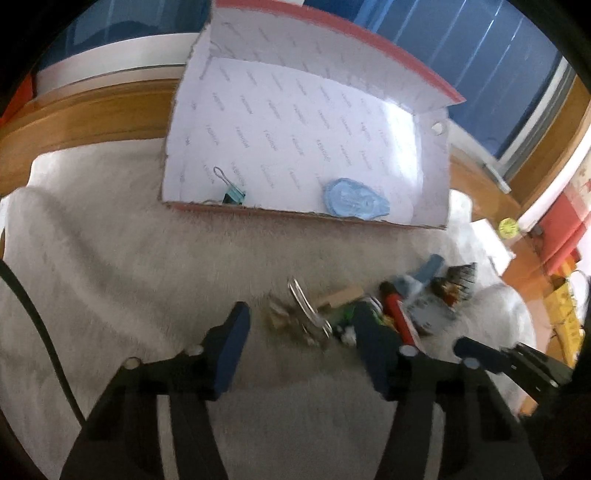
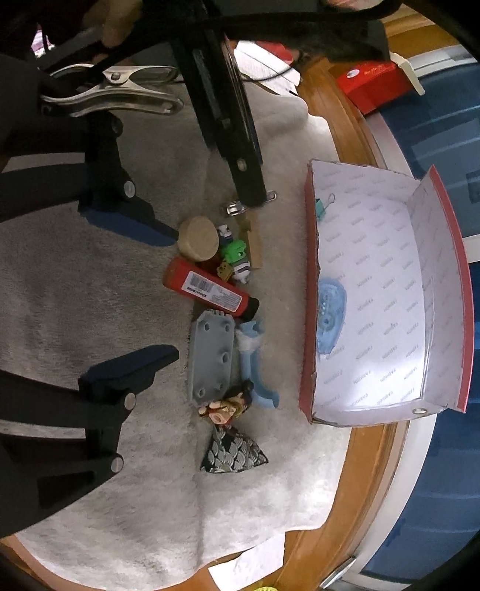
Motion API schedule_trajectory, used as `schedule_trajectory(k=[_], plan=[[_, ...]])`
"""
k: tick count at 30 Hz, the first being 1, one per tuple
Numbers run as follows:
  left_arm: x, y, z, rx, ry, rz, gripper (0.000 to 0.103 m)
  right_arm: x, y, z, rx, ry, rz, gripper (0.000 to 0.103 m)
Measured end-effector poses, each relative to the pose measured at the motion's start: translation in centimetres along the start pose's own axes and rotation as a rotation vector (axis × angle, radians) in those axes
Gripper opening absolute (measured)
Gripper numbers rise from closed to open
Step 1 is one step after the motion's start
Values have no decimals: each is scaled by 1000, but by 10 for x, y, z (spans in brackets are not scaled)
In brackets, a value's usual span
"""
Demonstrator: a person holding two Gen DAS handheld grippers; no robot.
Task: Organize objects
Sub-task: 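Grasp the metal clip with the left tool while the right grasps the red glue stick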
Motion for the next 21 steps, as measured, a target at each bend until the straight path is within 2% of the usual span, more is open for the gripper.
schedule_trajectory(k=[1, 2, 4, 9, 10, 12, 17, 21], plan=[[-6, 2, 0, 5, 6, 13, 40, 0, 1, 0, 1, 0, 0, 58], [-12, 4, 0, 11, 4, 23, 37, -2, 3, -1, 2, 1, 0, 58], [-26, 5, -2, -3, 11, 49, 22, -6, 7, -1, 4, 9, 0, 58], [-24, 4, -4, -22, -8, 41, 20, -16, 14, -3, -4, 62, 7, 53], [-22, 3, -3, -25, -12, 36, 12, -18, 15, -3, -11, 81, 12, 50], [-12, 2, -1, -29, -26, 22, 11, -21, 17, 0, -5, 113, 18, 37], [16, -2, 7, -14, -81, -9, 11, -30, 22, 1, -5, 147, 43, 30], [37, -5, 10, -20, -108, -46, 11, -35, 26, -9, -66, 148, 59, 12]])
Point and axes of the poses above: each gripper's, at about its wrist camera, not at the fingertips, and x roughly against the way its jaws point, z to its left, y to its top, the point moved 5 cm from there along -x, roughly the way its jaws point
